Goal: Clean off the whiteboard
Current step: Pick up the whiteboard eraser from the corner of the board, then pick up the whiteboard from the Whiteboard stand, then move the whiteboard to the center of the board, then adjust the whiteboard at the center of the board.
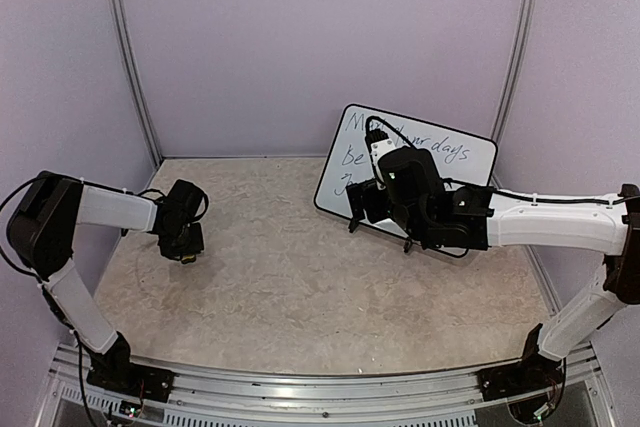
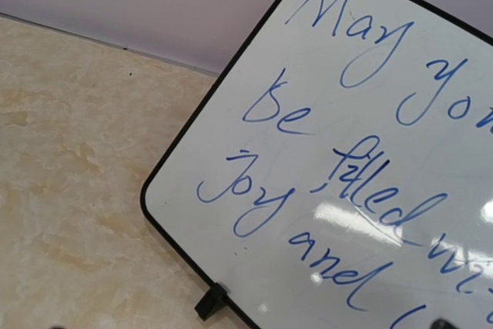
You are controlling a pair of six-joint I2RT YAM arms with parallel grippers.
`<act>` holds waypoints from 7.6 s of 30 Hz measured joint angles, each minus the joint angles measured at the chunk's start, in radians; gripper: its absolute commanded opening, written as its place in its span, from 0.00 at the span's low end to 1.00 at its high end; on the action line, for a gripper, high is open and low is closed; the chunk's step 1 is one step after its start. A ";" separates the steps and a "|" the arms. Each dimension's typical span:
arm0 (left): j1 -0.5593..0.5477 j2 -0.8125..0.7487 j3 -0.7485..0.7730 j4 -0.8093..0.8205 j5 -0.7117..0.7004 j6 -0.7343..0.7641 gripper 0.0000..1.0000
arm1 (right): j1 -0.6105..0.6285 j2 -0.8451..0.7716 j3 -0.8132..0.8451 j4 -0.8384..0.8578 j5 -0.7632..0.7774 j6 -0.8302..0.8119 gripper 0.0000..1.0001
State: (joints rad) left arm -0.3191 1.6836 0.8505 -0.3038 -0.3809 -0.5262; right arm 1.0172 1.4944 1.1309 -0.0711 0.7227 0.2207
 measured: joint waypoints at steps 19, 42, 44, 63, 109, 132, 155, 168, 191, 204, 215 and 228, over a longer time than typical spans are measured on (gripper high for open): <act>-0.163 -0.124 0.024 -0.010 -0.079 -0.005 0.20 | -0.076 0.048 -0.047 -0.054 -0.014 0.093 0.99; -0.404 -0.279 0.091 0.085 -0.101 0.023 0.24 | -0.156 0.398 -0.059 -0.380 0.040 0.829 0.79; -0.405 -0.283 0.084 0.093 -0.098 0.026 0.24 | -0.161 0.398 -0.059 -0.354 0.031 0.845 0.78; -0.406 -0.364 0.036 0.107 -0.098 0.038 0.25 | -0.169 0.489 -0.021 -0.305 0.072 0.997 0.57; -0.406 -0.396 0.037 0.107 -0.106 0.038 0.28 | 0.024 0.497 0.035 -0.389 0.067 0.991 0.00; -0.406 -0.552 0.020 0.090 -0.126 0.007 0.29 | 0.188 0.605 0.294 -0.570 0.019 0.916 0.92; -0.449 -0.502 0.039 0.149 -0.103 0.025 0.29 | -0.388 -0.100 0.067 -0.142 -0.664 -0.010 0.99; -0.462 -0.535 0.013 0.325 -0.032 0.129 0.30 | -0.752 -0.091 -0.072 -0.058 -1.143 -0.070 0.96; -0.340 -0.448 -0.087 0.725 0.251 0.289 0.33 | -0.765 -0.116 -0.300 0.153 -1.421 0.008 0.81; -0.322 -0.446 -0.126 0.873 0.354 0.307 0.34 | -0.771 -0.250 -0.323 0.189 -1.205 0.026 0.87; -0.268 -0.425 -0.156 0.953 0.438 0.317 0.34 | -0.779 -0.095 -0.323 0.251 -1.247 0.030 0.82; -0.258 -0.340 -0.156 1.012 0.447 0.310 0.34 | -0.788 -0.087 -0.527 0.558 -1.482 0.166 0.37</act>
State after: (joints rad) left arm -0.5774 1.3441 0.6945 0.7086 0.0658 -0.2161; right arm 0.2295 1.4075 0.6041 0.4866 -0.7589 0.3862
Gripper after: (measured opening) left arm 0.338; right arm 0.421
